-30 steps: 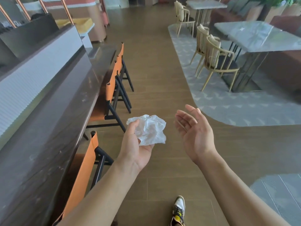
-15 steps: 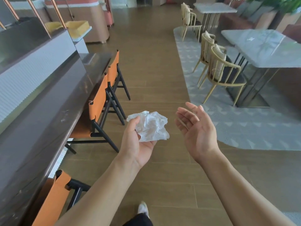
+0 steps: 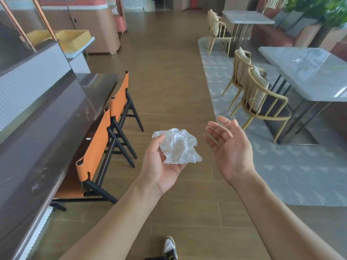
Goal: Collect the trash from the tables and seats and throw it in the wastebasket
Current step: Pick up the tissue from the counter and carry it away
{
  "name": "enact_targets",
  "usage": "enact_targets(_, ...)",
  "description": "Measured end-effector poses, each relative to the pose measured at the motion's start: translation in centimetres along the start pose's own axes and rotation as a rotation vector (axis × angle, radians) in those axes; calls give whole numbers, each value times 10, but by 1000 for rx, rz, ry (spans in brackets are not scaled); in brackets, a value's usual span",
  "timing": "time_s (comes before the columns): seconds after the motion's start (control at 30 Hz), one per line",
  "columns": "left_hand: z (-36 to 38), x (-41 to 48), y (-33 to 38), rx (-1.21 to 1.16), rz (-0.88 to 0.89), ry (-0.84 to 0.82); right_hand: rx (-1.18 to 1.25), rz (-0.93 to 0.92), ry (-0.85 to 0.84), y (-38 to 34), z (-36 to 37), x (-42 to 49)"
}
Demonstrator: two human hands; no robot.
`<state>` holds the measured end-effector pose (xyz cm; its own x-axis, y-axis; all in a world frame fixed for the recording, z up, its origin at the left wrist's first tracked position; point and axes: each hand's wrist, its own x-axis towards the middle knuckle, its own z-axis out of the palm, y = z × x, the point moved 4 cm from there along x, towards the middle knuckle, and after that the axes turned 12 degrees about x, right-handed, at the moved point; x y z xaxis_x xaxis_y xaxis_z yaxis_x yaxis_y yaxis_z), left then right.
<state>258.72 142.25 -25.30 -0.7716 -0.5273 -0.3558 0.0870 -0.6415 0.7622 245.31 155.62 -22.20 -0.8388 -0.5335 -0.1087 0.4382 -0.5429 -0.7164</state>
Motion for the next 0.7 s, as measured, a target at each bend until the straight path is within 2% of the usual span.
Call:
enact_targets(0.33,19,181,59,-28,-46,-84,-4,40,28,21,28,188)
enact_targets(0.7,65,431,122,-30,4,1,7,173,-73,28,51,475)
